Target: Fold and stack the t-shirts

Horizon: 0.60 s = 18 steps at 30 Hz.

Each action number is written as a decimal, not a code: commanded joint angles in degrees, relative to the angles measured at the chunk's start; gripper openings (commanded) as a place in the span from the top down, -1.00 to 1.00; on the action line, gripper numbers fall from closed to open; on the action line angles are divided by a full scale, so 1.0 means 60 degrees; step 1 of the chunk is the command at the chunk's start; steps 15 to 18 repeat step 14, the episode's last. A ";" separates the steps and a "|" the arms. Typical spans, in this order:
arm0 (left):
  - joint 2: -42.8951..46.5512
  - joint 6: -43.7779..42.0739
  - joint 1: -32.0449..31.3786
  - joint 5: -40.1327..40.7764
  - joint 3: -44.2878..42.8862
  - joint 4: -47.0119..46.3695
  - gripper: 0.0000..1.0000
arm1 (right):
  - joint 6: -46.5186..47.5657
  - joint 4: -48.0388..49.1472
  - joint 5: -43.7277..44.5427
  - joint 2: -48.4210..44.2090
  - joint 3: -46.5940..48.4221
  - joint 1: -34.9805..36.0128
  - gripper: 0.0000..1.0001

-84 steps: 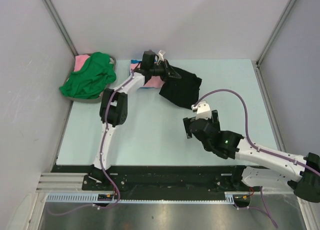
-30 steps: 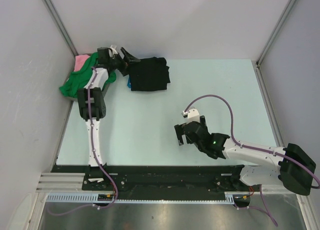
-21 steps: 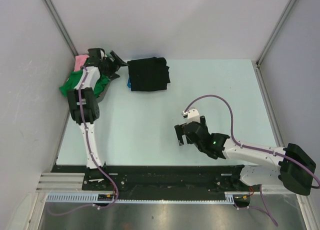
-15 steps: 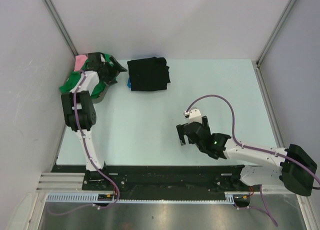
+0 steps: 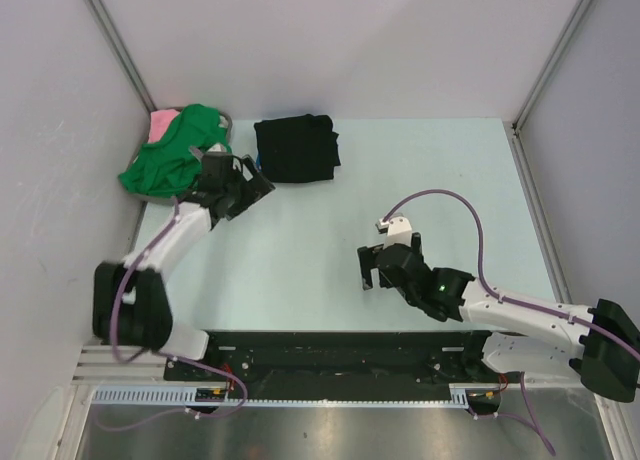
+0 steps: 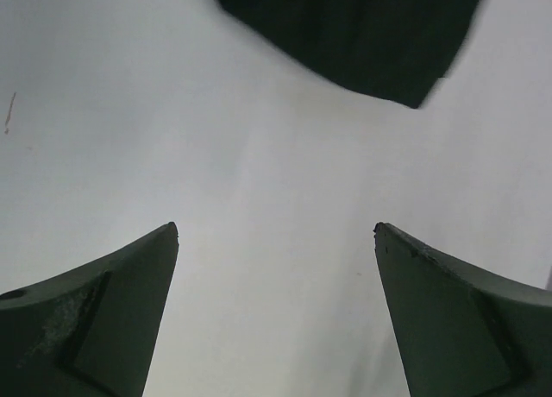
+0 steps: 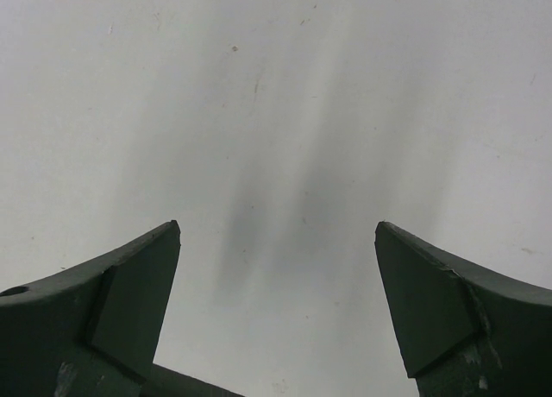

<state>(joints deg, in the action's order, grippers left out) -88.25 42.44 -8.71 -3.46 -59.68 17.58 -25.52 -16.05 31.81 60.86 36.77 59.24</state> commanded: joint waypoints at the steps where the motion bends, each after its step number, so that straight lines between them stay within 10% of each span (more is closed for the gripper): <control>1: 0.3029 -0.0391 -0.1209 0.2142 0.0526 0.0451 -1.00 | -0.0390 -0.0166 -0.0102 -0.0226 0.0696 -0.0059 -0.99; 18: 0.7572 -0.1506 -0.3820 0.5088 0.1011 0.3704 -1.00 | 0.0401 -0.1132 0.0525 0.0110 0.2952 -0.0382 -1.00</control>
